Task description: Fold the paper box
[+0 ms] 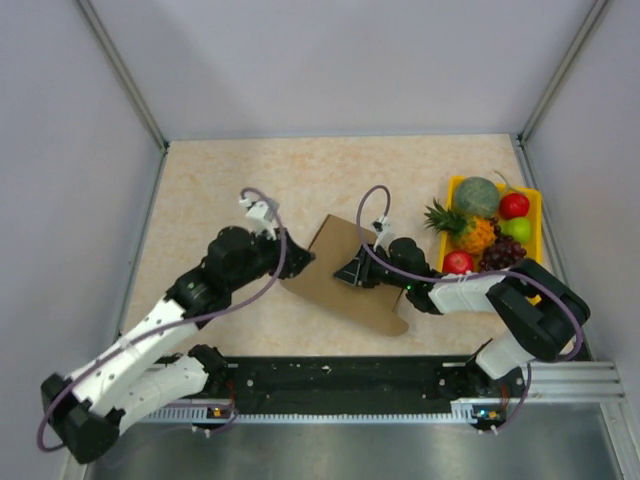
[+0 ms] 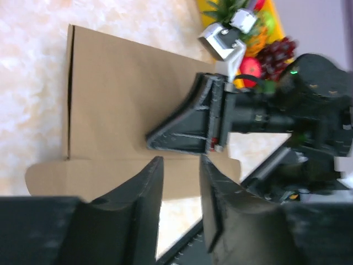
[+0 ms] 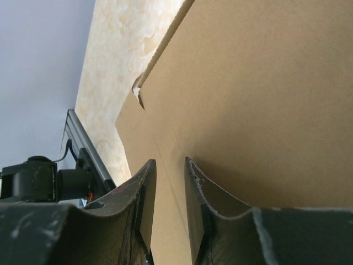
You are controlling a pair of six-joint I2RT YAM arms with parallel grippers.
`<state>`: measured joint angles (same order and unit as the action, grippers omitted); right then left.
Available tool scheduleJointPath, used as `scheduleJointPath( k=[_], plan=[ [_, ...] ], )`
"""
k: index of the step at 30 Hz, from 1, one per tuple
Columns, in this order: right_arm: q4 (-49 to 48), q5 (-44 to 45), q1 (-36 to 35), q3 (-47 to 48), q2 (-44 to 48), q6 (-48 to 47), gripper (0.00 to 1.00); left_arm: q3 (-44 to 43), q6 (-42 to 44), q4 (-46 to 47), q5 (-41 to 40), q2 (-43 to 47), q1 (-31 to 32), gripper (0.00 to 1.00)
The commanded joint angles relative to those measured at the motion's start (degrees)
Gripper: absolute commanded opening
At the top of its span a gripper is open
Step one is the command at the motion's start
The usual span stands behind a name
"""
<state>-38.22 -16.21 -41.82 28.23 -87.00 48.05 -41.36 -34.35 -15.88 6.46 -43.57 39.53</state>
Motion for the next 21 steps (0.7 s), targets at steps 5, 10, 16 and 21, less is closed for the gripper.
scheduleJointPath(
  k=[5, 10, 16, 21],
  plan=[
    [9.7, -3.1, 2.8, 0.4, 1.1, -3.4, 0.28, 1.8, 6.5, 14.9, -1.3, -22.1, -1.3, 0.23],
    [24.8, -1.8, 2.7, 3.2, 9.5, -9.5, 0.32, 6.3, 8.1, 19.8, -4.1, -27.3, -1.4, 0.20],
    [32.5, -2.3, 2.7, 0.9, 21.9, -12.8, 0.33, 10.0, 8.2, 21.8, -2.9, -28.4, -1.6, 0.19],
    [37.8, 0.4, 2.7, -4.8, 32.3, -12.9, 0.33, 9.9, 8.1, 18.8, -1.9, -22.1, -2.9, 0.25]
  ],
)
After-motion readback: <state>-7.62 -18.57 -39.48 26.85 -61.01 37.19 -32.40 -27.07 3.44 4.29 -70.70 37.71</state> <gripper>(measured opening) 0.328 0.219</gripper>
